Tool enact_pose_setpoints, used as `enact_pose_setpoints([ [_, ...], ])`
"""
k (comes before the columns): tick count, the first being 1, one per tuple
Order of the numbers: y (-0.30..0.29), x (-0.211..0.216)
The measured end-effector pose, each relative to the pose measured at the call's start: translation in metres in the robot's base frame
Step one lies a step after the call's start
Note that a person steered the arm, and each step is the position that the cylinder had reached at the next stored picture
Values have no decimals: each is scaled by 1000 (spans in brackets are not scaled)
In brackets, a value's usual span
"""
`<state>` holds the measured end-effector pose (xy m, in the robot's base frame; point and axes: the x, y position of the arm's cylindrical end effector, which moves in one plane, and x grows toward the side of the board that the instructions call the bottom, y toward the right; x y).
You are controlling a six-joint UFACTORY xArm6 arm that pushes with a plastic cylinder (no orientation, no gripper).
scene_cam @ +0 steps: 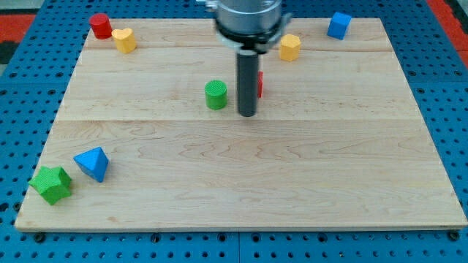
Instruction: Push the green circle to the left side of the board
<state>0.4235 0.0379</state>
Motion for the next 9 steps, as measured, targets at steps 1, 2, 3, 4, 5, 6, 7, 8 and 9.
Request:
enact_pose_setpoints([
  [1,11,-32],
  [2,-23,-50],
  [3,-17,-50],
  [4,5,-33],
  [5,-23,-24],
  [6,-79,-24],
  [7,-109,-24],
  [8,-120,-9],
  [9,-208,-8],
])
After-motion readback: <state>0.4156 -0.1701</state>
